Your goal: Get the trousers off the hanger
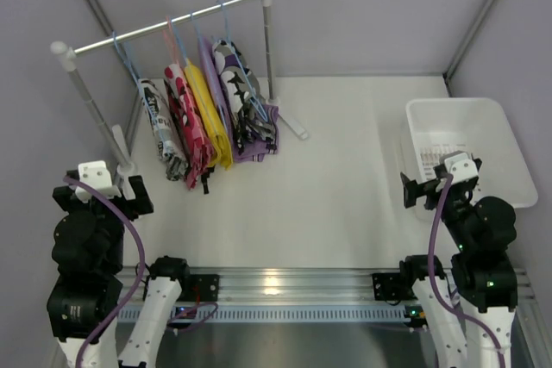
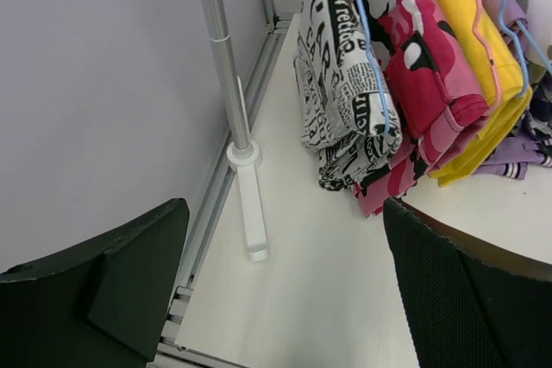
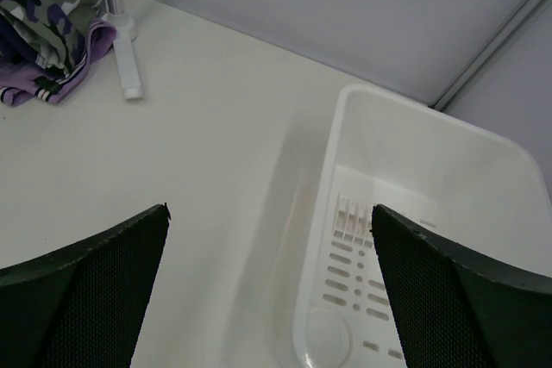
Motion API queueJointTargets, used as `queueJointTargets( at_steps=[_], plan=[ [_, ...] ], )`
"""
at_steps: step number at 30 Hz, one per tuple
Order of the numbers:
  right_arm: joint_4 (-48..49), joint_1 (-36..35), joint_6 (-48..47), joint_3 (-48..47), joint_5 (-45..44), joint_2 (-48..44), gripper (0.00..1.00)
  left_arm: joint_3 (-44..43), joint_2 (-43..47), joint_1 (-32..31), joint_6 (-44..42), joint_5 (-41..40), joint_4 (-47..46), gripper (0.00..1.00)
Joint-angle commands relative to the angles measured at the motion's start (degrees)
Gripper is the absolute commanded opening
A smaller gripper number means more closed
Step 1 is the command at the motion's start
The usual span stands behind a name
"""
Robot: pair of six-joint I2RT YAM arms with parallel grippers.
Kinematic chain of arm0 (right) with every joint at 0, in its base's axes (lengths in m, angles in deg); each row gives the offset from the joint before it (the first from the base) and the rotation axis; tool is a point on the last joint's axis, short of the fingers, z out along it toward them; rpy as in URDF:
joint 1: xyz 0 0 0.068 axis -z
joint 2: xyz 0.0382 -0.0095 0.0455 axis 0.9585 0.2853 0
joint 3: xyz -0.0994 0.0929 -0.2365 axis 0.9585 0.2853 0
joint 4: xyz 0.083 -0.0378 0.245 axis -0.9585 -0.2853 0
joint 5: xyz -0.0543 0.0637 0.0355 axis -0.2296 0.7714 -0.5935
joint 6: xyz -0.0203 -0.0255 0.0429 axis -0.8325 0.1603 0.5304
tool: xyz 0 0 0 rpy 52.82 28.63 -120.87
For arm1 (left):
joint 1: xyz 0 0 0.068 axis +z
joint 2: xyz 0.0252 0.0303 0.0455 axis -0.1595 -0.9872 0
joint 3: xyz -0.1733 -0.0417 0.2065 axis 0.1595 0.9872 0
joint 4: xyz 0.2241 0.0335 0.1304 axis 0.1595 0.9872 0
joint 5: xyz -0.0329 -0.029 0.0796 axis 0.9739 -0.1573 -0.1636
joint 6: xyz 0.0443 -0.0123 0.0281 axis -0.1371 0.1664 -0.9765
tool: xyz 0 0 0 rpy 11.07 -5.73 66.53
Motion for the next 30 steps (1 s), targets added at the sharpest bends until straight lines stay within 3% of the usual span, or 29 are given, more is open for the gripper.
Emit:
queueJointTargets(
  at_steps=[1, 5, 10, 16, 20, 25, 30],
  plan=[
    [2.11, 0.4, 0.63, 0.13, 0.77, 1.48, 0.99, 0.43, -0.27, 0.3, 1.89, -5.36, -1.26, 0.99],
    [2.28, 0.48, 0.46, 0.92, 1.04, 2.36, 0.99, 0.52, -0.53, 0.48, 4.18, -7.22, -1.17, 0.99],
    [2.9, 0.4, 0.63, 1.45, 1.39, 3.5, 0.99, 0.08, -3.16, 0.48, 9.8, -3.1, -1.61, 0.99],
    [4.04, 0.4, 0.37, 1.71, 3.05, 6.05, 1.0, -8.42, -12.47, 2.32, 21.13, 2.87, -1.08, 0.99],
    [4.74, 0.4, 0.28, 0.92, 3.76, 8.33, 1.0, -9.24, -17.04, 2.23, 25.88, 5.69, -5.03, 0.99],
    [4.57, 0.4, -1.03, -1.01, 4.37, 10.0, 0.99, -11.08, -24.95, 2.23, 27.74, 7.45, -8.46, 0.99],
    [4.22, 0.48, -2.0, -1.72, 5.17, 11.32, 1.0, -7.14, -25.14, 2.23, 25.46, 8.52, -18.29, 0.99]
  ],
)
